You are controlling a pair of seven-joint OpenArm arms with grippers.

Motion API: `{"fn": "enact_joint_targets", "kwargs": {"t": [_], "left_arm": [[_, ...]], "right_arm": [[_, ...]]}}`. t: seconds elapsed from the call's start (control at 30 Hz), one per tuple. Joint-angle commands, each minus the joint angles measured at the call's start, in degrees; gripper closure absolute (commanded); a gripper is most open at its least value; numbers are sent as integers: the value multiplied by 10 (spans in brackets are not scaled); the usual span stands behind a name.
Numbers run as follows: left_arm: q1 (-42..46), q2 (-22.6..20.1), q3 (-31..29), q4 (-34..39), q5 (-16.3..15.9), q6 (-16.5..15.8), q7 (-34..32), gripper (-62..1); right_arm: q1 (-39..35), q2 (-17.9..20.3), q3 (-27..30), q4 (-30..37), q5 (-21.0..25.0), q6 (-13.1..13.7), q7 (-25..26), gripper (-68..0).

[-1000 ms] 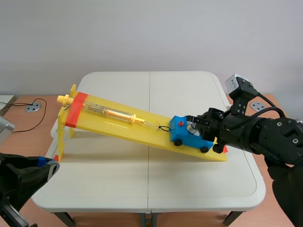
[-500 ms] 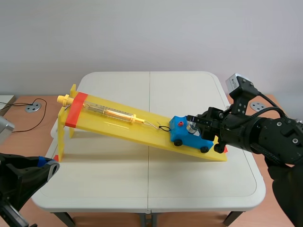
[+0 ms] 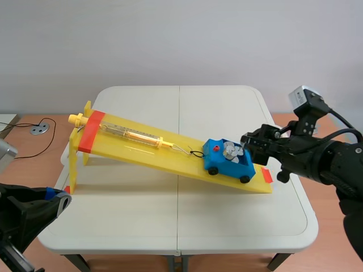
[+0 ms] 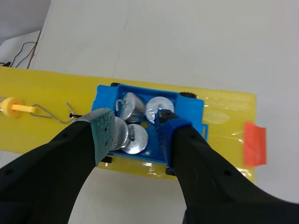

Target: Place the four metal weights on the blue cart on the ramp.

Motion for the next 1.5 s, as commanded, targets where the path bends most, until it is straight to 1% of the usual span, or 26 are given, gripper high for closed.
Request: {"fn": "enact_joint_targets", "kwargs": {"t": [0.0, 0.07, 0.2, 0.27, 0.33, 0.43, 0.5, 0.57, 0.63, 0.67, 0.77, 0.87, 0.9, 1.0, 1.07, 1.13, 1.27, 1.47], "left_arm": [[-13, 12, -8, 40, -42, -10, -59, -36], [-13, 12, -8, 40, -42, -10, -59, -36], [-13, 12, -8, 41, -43, -10, -60, -36], [-13, 12, -8, 41, -43, -19, -59, -36], [-13, 13, -8, 42, -42, -26, -54, -36], [-13, 19, -8, 51, -37, -26, -33, -36], [-13, 25, -8, 61, -29, -28, -23, -36], [-13, 33, -8, 74, -27, -28, -15, -36], [-13, 40, -8, 88, -26, -32, -14, -36], [-13, 44, -7, 96, -24, -33, -14, -36], [-13, 54, -7, 118, -16, -37, -14, -36], [-27, 66, -7, 130, -14, -40, -14, -36], [-33, 71, -7, 130, -14, -40, -12, -36], [-60, 88, -1, 130, -14, -40, -3, -36], [-78, 99, 10, 130, -8, -40, -2, -36], [-97, 113, 25, 130, 16, -40, -1, -35], [-141, 133, 64, 125, 58, -38, -1, -27], [-193, 154, 121, 91, 119, -28, -5, -27]], "right_arm": [[62, 30, 21, 73, 32, 49, 68, -221], [50, 48, 21, 92, 32, 49, 65, -233], [11, 86, 21, 136, 37, 77, 59, -238], [-16, 109, 21, 161, 48, 90, 56, -238], [-47, 134, 21, 190, 55, 92, 51, -237], [-101, 172, 31, 236, 58, 94, 48, -210], [-138, 194, 43, 267, 59, 105, 48, -196], [-177, 211, 60, 296, 65, 107, 48, -172], [-213, 220, 80, 322, 70, 107, 48, -149], [-230, 223, 90, 334, 71, 107, 46, -134], [-282, 224, 118, 363, 71, 107, 44, -62], [-335, 224, 140, 384, 74, 110, 40, -22], [-354, 224, 146, 390, 74, 121, 35, -18], [-412, 224, 165, 405, 81, 168, 19, -17], [-452, 224, 174, 411, 82, 173, 16, -12], [-489, 220, 184, 412, 82, 173, 16, -8], [-551, 198, 205, 411, 81, 173, 13, -8], [-617, 174, 230, 411, 78, 173, 2, -8]]}}
